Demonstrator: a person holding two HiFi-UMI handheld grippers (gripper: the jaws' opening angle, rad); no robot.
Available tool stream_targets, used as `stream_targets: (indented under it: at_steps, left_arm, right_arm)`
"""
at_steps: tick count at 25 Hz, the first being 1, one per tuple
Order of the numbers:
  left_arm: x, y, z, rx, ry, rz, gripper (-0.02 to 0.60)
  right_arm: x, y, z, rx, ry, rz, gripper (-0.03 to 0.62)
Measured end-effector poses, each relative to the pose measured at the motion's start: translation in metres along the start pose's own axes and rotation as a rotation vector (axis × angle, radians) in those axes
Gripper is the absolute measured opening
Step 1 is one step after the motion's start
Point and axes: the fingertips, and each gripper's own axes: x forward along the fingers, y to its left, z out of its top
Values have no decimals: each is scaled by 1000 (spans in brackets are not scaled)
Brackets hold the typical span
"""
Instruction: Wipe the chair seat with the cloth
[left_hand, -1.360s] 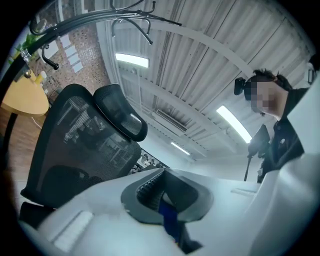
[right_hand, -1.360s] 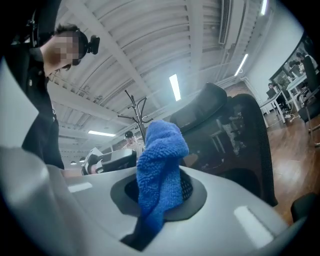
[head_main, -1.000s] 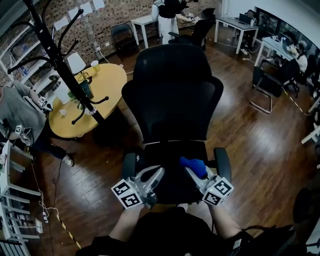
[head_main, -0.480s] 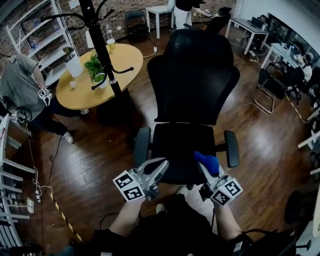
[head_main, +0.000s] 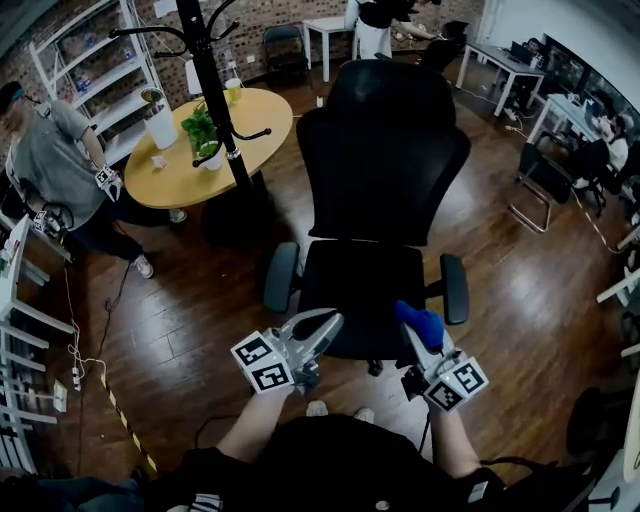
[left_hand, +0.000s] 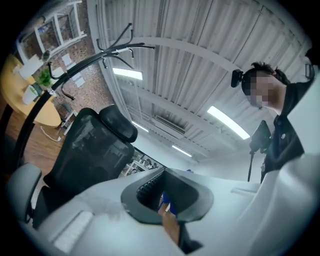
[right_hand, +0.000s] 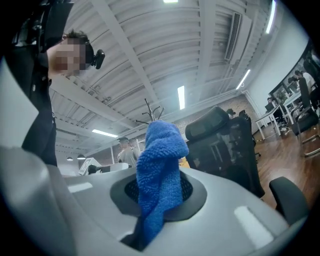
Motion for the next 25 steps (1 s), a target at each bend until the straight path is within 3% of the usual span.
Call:
stream_targets:
  at_steps: [6, 25]
  left_arm:
    - [38, -26, -8, -3, 12, -72, 0]
    - [34, -32, -17, 12, 47, -74, 0]
  right_arm:
    - [-23, -12, 11, -18, -5, -18, 37]
    - [-22, 6, -4, 7, 1, 7, 37]
